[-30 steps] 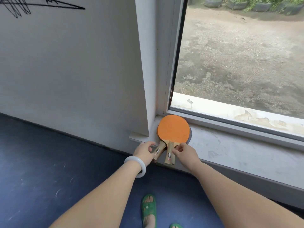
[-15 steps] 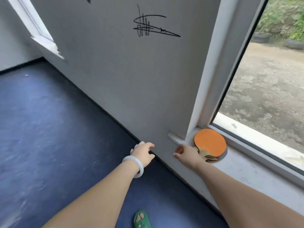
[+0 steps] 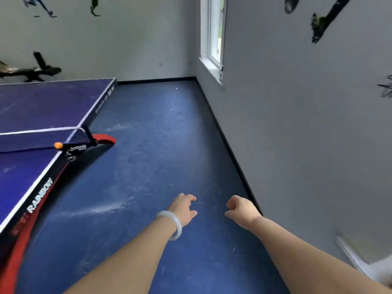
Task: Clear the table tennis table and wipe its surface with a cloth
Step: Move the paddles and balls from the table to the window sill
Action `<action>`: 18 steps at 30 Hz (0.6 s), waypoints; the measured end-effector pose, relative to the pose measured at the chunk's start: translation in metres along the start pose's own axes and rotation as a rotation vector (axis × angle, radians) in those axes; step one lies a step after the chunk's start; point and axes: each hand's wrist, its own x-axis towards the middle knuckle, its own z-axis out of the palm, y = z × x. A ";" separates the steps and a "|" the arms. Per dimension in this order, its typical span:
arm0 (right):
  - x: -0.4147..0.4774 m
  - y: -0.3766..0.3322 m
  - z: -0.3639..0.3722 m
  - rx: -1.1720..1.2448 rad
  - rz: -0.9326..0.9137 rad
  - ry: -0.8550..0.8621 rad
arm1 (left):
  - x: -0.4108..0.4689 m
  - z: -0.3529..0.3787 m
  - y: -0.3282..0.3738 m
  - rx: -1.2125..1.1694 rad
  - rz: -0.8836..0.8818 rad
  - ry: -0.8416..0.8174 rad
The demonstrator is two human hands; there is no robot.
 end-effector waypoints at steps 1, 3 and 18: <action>0.009 -0.026 0.015 -0.011 -0.035 -0.019 | -0.004 -0.018 -0.024 -0.013 -0.035 0.026; 0.026 -0.079 0.048 -0.034 -0.111 -0.061 | -0.013 -0.054 -0.072 -0.033 -0.107 0.075; 0.138 -0.352 0.248 -0.187 -0.417 -0.347 | -0.034 -0.213 -0.339 -0.176 -0.490 0.322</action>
